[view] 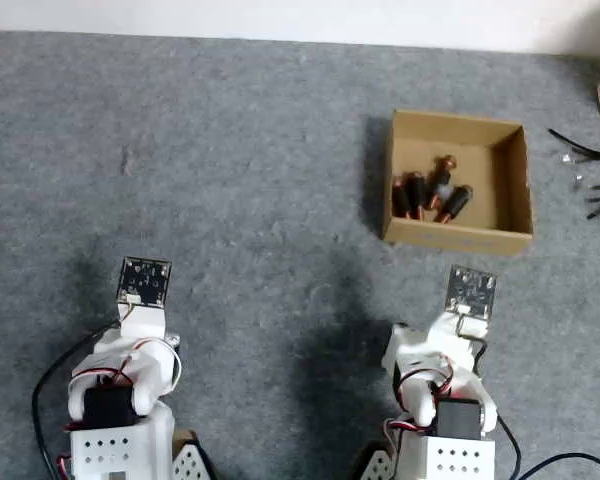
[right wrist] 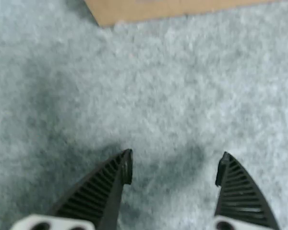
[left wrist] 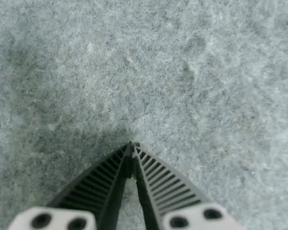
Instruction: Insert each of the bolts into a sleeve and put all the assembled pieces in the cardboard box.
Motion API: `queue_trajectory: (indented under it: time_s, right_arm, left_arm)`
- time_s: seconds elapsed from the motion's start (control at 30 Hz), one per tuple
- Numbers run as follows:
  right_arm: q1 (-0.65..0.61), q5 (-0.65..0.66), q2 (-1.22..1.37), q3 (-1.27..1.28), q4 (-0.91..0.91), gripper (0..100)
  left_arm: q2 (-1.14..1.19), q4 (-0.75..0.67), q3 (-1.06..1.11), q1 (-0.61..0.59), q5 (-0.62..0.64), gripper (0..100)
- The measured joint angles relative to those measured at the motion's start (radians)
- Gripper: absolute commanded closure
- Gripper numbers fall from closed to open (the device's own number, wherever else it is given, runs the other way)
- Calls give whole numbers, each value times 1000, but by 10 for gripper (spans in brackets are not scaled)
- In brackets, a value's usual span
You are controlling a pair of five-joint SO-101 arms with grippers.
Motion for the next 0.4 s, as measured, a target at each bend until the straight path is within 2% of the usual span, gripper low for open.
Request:
queue_trajectory:
  time_s: [0.4]
  right_arm:
    - [0,0,0,0,15,742]
  left_arm:
    - [0,0,0,0,0,994]
